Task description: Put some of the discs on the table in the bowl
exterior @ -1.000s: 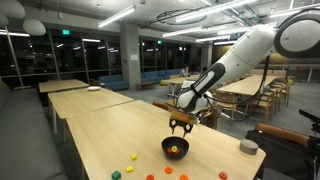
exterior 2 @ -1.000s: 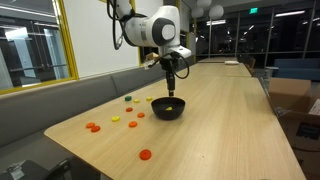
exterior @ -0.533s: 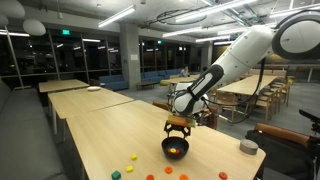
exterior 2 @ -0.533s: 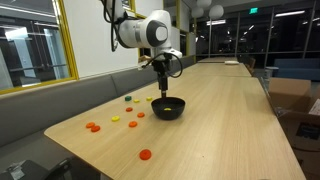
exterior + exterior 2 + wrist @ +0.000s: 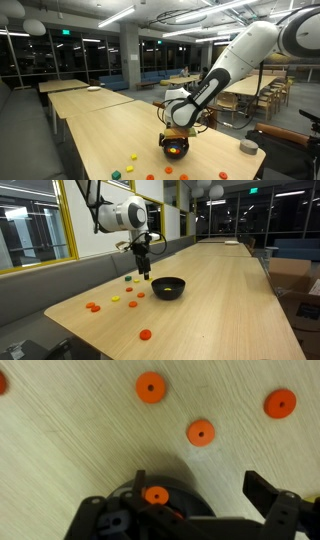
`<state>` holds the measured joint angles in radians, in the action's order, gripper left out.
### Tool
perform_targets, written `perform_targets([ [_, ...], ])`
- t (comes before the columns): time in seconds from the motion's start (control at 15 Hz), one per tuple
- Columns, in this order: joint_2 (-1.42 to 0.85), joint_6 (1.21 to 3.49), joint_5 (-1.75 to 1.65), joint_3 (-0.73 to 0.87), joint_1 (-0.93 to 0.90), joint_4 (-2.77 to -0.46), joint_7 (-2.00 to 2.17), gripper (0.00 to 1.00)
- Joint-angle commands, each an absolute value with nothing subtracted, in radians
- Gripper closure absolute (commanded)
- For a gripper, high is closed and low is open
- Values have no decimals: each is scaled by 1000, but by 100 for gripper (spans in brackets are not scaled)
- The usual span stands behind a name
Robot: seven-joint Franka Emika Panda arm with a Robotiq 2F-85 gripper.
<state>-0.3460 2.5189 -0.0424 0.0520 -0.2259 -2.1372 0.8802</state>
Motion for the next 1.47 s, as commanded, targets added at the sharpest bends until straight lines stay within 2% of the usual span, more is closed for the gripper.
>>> perform_targets([
  [0.0,-281,2547,-120,38,-263,-2235,897,0],
  [0.47,-259,2775,-192,45,-318,-2388,1010,0],
  [0.73,-258,2890,-343,151,-390,-2462,1162,0],
  [1.0,-272,2889,-478,238,-442,-2487,1262,0],
  [1.4,-279,2923,-344,124,-344,-2519,1131,0],
])
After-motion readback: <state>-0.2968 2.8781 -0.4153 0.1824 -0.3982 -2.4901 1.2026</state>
